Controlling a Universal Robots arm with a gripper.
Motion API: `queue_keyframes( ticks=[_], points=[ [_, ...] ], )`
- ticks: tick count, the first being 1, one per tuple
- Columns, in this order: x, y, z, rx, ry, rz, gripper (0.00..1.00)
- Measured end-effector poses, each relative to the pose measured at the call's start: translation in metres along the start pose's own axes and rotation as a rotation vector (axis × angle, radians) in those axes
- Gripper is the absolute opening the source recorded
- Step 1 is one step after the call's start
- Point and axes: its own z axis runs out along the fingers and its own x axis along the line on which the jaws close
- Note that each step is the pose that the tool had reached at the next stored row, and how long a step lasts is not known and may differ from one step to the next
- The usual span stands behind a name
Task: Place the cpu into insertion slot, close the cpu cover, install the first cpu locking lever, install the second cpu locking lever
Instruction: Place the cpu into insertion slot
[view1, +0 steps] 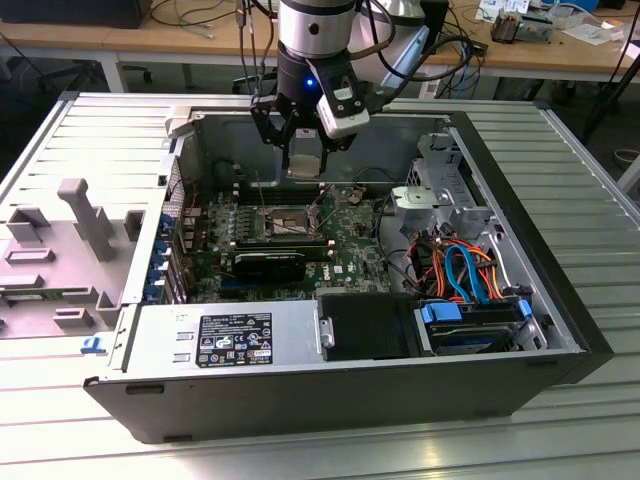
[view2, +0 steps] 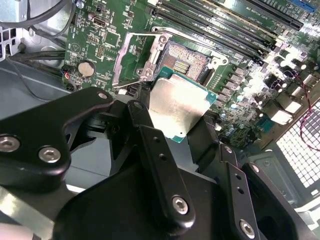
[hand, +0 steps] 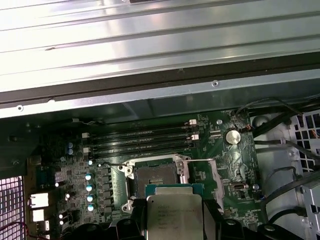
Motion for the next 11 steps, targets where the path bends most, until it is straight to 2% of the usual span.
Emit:
queue_keyframes(
  ticks=[11],
  points=[
    [0.0,0.0,0.0001,-0.0006,-0.0025,0.028,0.54]
  ],
)
